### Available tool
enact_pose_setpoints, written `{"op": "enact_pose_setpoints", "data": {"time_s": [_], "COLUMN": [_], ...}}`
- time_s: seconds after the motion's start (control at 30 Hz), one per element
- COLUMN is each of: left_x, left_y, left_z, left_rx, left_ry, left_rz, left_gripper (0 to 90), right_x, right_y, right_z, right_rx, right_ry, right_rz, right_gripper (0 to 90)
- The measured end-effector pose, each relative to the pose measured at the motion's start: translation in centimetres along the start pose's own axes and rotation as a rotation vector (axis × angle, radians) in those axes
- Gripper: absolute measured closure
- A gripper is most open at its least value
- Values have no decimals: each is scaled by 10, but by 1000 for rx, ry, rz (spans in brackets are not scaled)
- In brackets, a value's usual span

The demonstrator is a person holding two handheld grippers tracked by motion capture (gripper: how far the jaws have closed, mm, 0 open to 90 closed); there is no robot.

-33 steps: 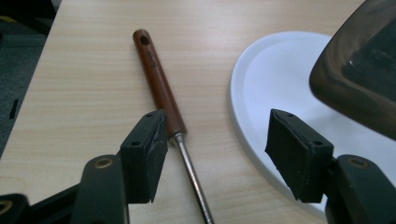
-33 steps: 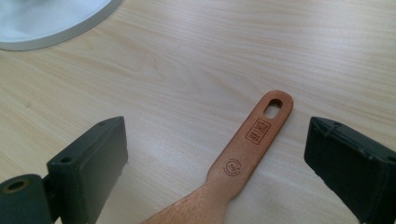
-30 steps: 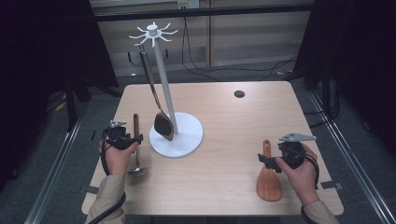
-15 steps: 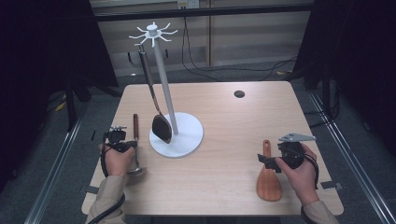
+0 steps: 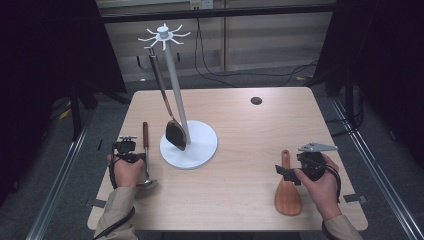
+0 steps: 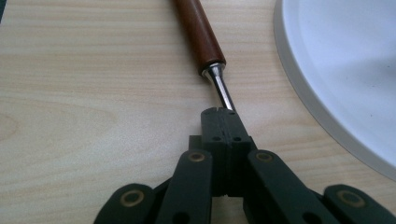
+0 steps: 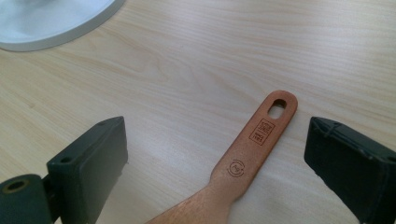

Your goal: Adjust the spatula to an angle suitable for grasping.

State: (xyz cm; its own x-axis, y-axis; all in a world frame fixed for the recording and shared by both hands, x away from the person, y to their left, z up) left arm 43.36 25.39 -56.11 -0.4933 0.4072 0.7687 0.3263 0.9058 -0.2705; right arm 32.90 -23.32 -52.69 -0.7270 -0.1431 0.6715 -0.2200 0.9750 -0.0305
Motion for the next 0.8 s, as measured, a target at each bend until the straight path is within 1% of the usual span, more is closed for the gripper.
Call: {"op": "enact_pose_setpoints", "data": {"time_s": [0.03,0.07,0.1,0.17,0.2,0.23,0.27,0.3,0.37,0.4,0.43,0.47,0.53,0.57,0.6,0.63,0.67,0.73,0.77,0.8], "left_x": [0,-1,-1,-2,-3,-3,-4,-4,-5,-5,-4,-3,0,1,1,3,4,5,4,3], "left_y": [-2,-2,-3,-5,-7,-8,-9,-12,-14,-13,-13,-13,-12,-12,-13,-13,-14,-16,-18,-19], "left_z": [0,-1,-1,-3,-3,-3,-4,-4,-5,-5,-5,-4,-6,-7,-8,-9,-11,-12,-13,-14], "left_rx": [4,2,-6,-19,-17,-18,-31,-31,-18,-28,-29,-32,-34,-32,-22,-27,-34,-44,-38,-47], "left_ry": [1,-6,5,0,-1,-6,-3,-2,-13,-12,-11,2,-6,-14,-27,-26,-38,-33,-45,-47], "left_rz": [8,6,6,9,17,14,18,33,39,31,30,31,16,16,16,15,9,15,15,15], "left_gripper": [900,900,900,900,900,900,900,900,900,900,897,887,855,830,809,794,774,755,744,727], "right_x": [0,0,1,1,2,1,1,1,1,2,2,2,2,2,2,3,3,3,3,3], "right_y": [0,0,0,0,0,0,0,0,-1,0,-1,-1,-1,-1,-1,-1,-1,0,0,-1], "right_z": [0,0,-1,-2,-2,-2,-1,-1,-1,-1,-2,-2,-2,-2,-2,-2,-2,-2,-2,-2], "right_rx": [-2,-1,-4,-15,-10,-10,-8,-8,-7,-9,-12,-12,-11,-10,-9,-14,-12,-12,-11,-12], "right_ry": [0,-4,-6,-10,-9,-9,-9,-6,-8,-8,-10,-11,-11,-11,-13,-11,-12,-12,-12,-12], "right_rz": [0,-5,-5,-7,-8,-7,-7,-7,-4,-6,-8,-7,-6,-7,-7,-5,-6,-6,-6,-6], "right_gripper": [57,56,57,56,56,56,56,56,56,56,56,56,56,56,56,56,57,56,56,57]}}
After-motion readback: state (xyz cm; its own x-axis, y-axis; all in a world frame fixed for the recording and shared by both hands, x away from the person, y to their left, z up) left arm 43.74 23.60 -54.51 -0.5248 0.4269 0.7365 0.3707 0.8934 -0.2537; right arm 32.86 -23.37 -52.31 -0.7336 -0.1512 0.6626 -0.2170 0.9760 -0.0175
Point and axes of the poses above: each handheld gripper's, and its own axes: x roughly backward along the jaws, z roughly out of its underside, y roughly to its left, the point moved 9 cm from there along -x, roughly forward along the jaws, and after that the axes turned 13 degrees about z, right-handed, at the moved point
